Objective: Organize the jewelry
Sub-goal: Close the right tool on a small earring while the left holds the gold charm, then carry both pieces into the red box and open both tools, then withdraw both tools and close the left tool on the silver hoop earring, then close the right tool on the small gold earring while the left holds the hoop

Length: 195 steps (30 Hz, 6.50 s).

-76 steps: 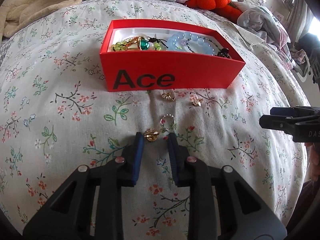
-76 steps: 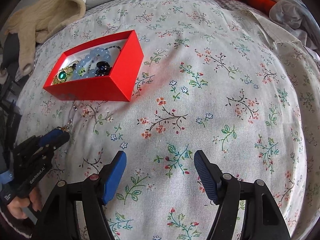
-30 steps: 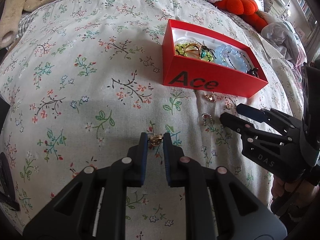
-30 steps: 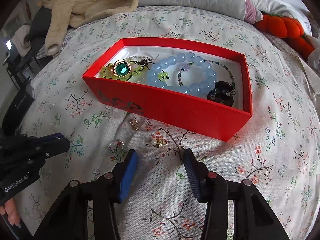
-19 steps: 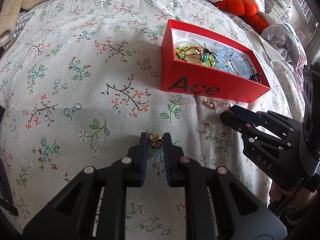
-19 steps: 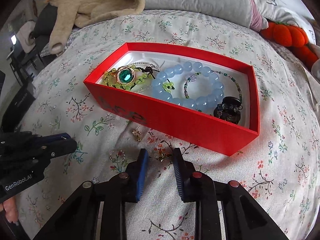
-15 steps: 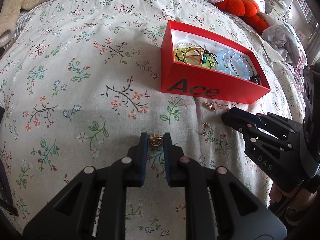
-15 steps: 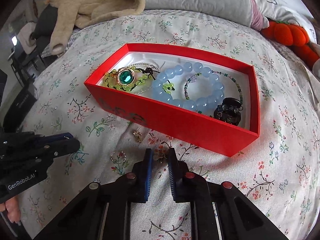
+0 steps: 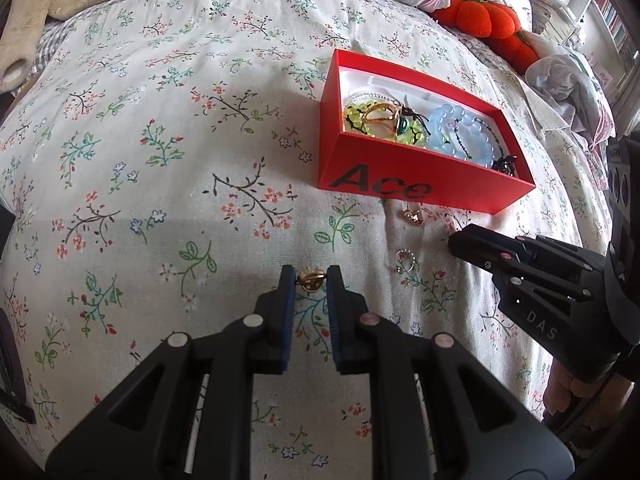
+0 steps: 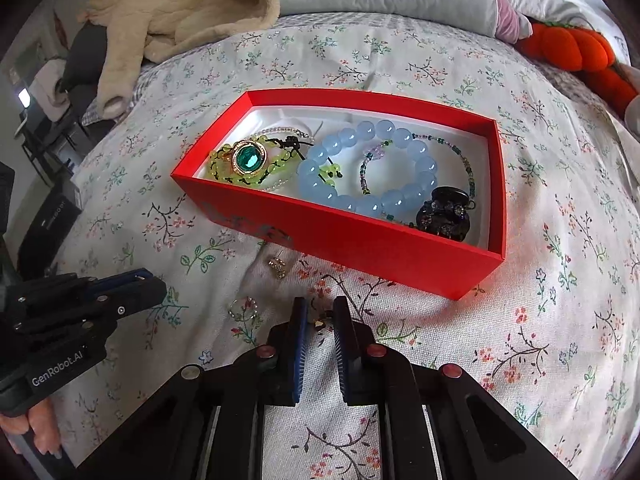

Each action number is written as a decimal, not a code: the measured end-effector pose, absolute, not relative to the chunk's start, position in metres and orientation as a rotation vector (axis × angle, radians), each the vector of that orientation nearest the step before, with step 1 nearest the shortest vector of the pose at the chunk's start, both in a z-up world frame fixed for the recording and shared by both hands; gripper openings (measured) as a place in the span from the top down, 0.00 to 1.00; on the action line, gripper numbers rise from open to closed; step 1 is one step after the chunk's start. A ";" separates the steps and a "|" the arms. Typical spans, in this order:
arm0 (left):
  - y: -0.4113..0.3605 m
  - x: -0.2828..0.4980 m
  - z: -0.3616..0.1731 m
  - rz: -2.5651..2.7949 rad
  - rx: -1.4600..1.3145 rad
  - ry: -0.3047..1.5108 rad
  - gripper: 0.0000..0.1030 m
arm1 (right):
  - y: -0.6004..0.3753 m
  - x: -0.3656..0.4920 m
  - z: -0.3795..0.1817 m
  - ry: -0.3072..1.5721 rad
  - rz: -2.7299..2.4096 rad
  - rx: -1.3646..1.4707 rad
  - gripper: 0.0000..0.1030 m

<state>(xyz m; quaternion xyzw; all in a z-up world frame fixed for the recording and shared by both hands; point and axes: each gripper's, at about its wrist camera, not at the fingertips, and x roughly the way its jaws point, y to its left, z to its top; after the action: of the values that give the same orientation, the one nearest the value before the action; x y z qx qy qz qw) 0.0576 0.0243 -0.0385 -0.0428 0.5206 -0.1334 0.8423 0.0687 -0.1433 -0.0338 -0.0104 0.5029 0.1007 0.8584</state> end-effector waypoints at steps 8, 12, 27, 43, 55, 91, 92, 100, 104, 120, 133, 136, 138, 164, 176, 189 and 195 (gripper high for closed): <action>0.019 0.055 -0.027 -0.286 -0.119 1.084 0.84 | -0.153 0.062 -0.021 1.071 0.183 0.013 0.88; 0.016 0.054 -0.020 -0.292 -0.130 1.071 0.84 | -0.159 0.056 -0.013 1.075 0.172 0.033 0.88; 0.001 0.063 0.006 -0.322 -0.180 0.982 0.84 | -0.196 0.047 0.029 1.002 0.149 0.129 0.88; -0.037 0.092 0.004 -0.415 -0.134 0.877 0.84 | -0.221 0.064 0.034 0.969 0.125 0.188 0.88; -0.051 0.101 -0.002 -0.423 -0.107 0.873 0.81 | -0.228 0.072 0.029 0.977 0.126 0.193 0.87; 0.001 0.087 0.002 -0.242 -0.119 0.982 0.44 | -0.220 0.116 0.029 0.954 0.102 0.248 0.85; 0.002 0.087 0.002 -0.242 -0.116 0.983 0.43 | -0.219 0.115 0.030 0.955 0.108 0.244 0.85; 0.004 0.080 0.001 -0.245 -0.103 1.002 0.39 | -0.216 0.096 0.037 0.963 0.140 0.207 0.84; 0.006 0.076 -0.003 -0.237 -0.082 1.014 0.38 | -0.216 0.082 0.036 0.974 0.145 0.162 0.83; 0.006 0.050 -0.032 -0.278 0.056 1.028 0.27 | -0.226 0.054 0.021 1.019 0.116 0.105 0.36; -0.015 0.037 -0.058 -0.391 0.163 1.000 0.23 | -0.216 0.034 -0.008 1.048 0.093 -0.022 0.24; -0.022 0.036 -0.058 -0.459 0.160 0.993 0.23 | -0.215 0.033 -0.010 1.053 0.098 -0.025 0.24; -0.026 0.036 -0.057 -0.501 0.147 0.985 0.23 | -0.216 0.033 -0.011 1.051 0.096 -0.027 0.24; -0.049 0.051 -0.062 -0.488 0.168 0.986 0.84 | -0.225 0.026 -0.007 1.057 0.090 -0.017 0.24; -0.043 0.050 -0.058 -0.476 0.151 0.982 0.97 | -0.222 0.027 -0.008 1.059 0.089 -0.017 0.24; -0.012 0.052 -0.040 -0.390 0.091 0.982 0.97 | -0.202 0.035 -0.006 1.039 0.114 -0.006 0.24; 0.010 0.055 -0.032 -0.309 0.066 0.995 0.97 | -0.178 0.039 -0.011 1.020 0.143 -0.014 0.24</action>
<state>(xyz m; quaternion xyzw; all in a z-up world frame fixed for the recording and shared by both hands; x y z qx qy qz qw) 0.0552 0.0098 -0.0319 0.0316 0.4753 -0.1475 0.8668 0.0394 -0.1785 -0.0110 -0.0069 0.4878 0.0685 0.8702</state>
